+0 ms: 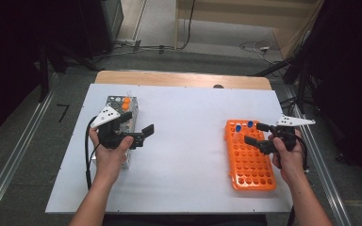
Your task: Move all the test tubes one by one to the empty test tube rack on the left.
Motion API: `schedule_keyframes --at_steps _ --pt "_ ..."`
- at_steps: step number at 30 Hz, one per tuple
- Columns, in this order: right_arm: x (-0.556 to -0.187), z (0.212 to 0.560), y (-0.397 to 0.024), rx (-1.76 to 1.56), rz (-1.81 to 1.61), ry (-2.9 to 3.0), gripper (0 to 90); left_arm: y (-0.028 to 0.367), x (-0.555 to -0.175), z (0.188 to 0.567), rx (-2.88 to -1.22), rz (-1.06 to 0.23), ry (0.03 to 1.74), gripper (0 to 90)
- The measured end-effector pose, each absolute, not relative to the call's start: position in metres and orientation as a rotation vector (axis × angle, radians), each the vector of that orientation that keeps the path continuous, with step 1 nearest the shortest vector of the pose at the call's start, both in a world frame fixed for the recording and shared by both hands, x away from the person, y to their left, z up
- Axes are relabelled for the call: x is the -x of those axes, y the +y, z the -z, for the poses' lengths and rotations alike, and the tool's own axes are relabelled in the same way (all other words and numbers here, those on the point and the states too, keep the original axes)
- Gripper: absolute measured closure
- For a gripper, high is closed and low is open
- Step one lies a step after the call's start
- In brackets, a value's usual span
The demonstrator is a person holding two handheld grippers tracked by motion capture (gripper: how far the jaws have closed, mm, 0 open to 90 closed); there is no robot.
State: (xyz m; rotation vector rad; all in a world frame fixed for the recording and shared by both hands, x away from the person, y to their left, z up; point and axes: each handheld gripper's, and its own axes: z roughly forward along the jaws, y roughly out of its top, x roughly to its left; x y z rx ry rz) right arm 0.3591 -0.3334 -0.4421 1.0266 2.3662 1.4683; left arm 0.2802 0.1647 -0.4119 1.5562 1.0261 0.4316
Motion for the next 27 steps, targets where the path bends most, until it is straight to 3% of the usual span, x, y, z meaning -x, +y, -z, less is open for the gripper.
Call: schedule_keyframes --at_steps 2,16,22,27 --pt "-0.363 0.445 -0.334 -1.053 -1.444 2.354 19.2 0.162 -0.280 0.412 -1.557 -0.423 1.022 0.0" --pt "-0.367 0.460 -0.320 -1.034 -1.234 2.353 60.9 0.151 -0.278 0.423 -1.603 -0.414 1.014 0.0" --pt "-0.366 0.463 -0.319 -1.034 -1.162 2.342 71.0 0.148 -0.276 0.423 -1.614 -0.410 1.008 0.0" --pt "-0.366 0.465 -0.321 -1.064 -1.135 2.312 74.2 0.145 -0.274 0.422 -1.618 -0.410 1.000 0.0"
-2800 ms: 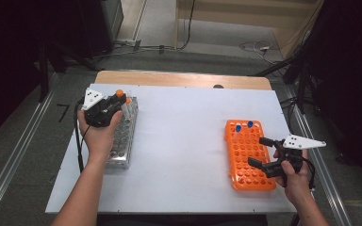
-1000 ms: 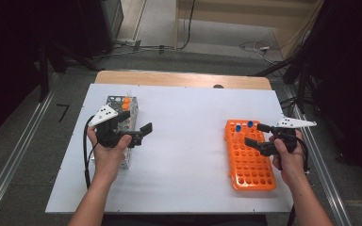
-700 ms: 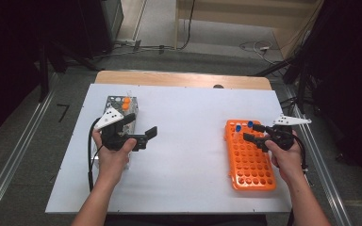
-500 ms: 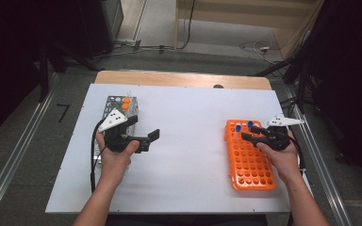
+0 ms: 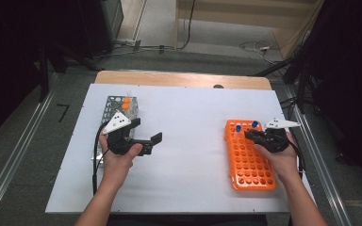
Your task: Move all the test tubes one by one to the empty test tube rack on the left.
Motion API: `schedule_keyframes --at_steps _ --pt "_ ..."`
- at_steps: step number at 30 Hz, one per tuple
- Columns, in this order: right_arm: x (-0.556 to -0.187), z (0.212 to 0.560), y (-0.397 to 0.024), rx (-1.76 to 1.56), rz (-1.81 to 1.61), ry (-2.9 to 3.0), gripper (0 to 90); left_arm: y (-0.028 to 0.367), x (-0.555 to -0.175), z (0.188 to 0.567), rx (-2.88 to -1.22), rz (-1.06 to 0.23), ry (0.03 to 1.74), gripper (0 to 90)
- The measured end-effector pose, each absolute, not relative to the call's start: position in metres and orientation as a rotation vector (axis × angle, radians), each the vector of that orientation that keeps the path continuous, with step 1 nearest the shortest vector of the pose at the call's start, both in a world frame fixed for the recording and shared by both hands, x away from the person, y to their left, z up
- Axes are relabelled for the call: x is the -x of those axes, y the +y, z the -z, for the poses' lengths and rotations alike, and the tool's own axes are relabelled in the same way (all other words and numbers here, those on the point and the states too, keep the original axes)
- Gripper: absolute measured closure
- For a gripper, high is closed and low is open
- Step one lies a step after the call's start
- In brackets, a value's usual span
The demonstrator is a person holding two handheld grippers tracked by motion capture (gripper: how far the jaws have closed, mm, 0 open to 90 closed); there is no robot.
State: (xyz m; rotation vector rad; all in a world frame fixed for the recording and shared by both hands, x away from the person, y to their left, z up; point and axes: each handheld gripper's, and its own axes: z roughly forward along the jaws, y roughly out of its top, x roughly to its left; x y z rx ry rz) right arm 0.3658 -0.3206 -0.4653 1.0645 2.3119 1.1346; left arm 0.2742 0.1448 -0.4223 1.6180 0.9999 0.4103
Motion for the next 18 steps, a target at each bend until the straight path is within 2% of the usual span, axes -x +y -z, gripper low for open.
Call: schedule_keyframes --at_steps 18 --pt "-0.342 0.435 -0.336 -1.056 -1.315 2.268 74.6 0.135 -0.267 0.419 -1.624 -0.411 0.955 0.0"
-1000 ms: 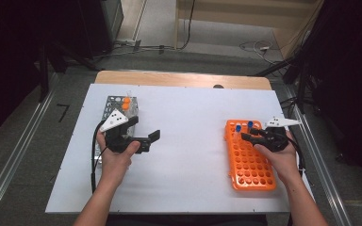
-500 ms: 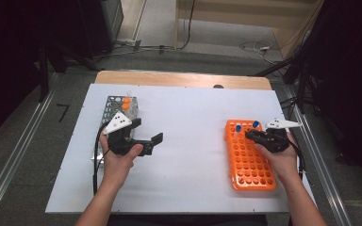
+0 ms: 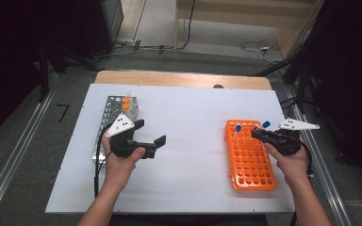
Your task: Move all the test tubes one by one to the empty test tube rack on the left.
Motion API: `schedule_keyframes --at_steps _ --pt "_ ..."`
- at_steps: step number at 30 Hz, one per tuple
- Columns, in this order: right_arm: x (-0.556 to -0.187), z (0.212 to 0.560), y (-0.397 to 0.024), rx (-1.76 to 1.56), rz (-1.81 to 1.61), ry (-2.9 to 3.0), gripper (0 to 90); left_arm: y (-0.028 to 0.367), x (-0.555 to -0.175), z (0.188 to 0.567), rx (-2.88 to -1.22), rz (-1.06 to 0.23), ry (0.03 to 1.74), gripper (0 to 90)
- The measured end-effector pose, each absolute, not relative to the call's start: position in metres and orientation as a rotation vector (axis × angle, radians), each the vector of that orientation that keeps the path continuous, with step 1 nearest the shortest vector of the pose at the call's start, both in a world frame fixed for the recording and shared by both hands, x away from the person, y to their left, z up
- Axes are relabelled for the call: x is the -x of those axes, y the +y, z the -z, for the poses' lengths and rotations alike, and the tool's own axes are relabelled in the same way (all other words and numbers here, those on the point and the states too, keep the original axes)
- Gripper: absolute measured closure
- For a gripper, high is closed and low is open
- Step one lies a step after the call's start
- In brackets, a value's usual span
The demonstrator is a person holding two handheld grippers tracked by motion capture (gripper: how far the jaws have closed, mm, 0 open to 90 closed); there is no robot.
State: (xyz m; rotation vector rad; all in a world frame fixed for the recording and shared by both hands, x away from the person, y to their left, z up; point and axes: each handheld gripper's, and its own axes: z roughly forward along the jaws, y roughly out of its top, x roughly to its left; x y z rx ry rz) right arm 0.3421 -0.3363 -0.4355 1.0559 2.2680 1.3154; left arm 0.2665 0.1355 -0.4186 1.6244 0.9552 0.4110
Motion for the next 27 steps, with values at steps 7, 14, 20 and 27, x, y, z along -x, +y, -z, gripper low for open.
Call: schedule_keyframes --at_steps 7,14,20,27 --pt "-0.329 0.424 -0.331 -0.982 -1.350 2.320 74.6 0.133 -0.265 0.417 -1.621 -0.418 0.944 0.0" --pt "-0.317 0.417 -0.315 -0.912 -1.387 2.388 74.7 0.128 -0.263 0.414 -1.626 -0.406 0.915 3.1" --pt "-0.311 0.416 -0.294 -0.845 -1.396 2.437 74.7 0.118 -0.262 0.412 -1.634 -0.380 0.882 3.8" --pt "-0.307 0.421 -0.267 -0.787 -1.406 2.498 74.7 0.105 -0.259 0.411 -1.653 -0.351 0.841 7.9"
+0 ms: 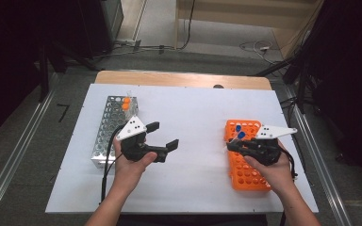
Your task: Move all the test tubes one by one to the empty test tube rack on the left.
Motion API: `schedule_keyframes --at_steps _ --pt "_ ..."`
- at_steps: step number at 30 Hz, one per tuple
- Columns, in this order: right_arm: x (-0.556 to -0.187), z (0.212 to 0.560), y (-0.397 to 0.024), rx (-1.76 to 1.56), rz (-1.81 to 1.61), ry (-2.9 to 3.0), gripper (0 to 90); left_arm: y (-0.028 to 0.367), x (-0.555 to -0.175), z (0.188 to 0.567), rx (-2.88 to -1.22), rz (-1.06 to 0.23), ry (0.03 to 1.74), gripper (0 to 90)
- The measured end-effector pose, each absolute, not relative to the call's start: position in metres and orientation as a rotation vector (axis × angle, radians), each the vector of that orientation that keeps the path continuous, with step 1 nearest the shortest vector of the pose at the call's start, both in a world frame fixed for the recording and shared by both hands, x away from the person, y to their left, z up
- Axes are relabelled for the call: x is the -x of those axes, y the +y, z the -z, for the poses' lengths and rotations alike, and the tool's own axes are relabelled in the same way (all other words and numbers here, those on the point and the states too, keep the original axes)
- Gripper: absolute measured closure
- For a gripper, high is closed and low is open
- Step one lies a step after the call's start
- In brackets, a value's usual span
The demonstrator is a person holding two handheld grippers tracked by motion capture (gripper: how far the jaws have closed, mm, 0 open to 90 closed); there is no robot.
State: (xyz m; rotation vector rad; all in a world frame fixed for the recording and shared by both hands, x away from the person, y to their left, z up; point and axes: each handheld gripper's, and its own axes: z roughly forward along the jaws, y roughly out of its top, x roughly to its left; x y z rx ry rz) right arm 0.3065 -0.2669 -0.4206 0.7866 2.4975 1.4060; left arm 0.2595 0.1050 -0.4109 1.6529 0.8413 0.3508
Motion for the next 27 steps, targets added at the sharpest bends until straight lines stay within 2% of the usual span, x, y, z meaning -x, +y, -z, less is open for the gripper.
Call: schedule_keyframes --at_steps 3,7,17,27 --pt "-0.304 0.423 -0.255 -0.751 -1.401 2.529 74.7 0.096 -0.258 0.411 -1.667 -0.342 0.827 11.8" --pt "-0.300 0.424 -0.240 -0.724 -1.405 2.559 74.8 0.084 -0.258 0.411 -1.691 -0.333 0.825 23.1" --pt "-0.290 0.427 -0.207 -0.664 -1.391 2.630 74.8 0.057 -0.257 0.418 -1.753 -0.250 0.731 42.6" --pt "-0.281 0.428 -0.191 -0.632 -1.372 2.675 74.8 0.032 -0.257 0.421 -1.780 -0.181 0.638 56.9"
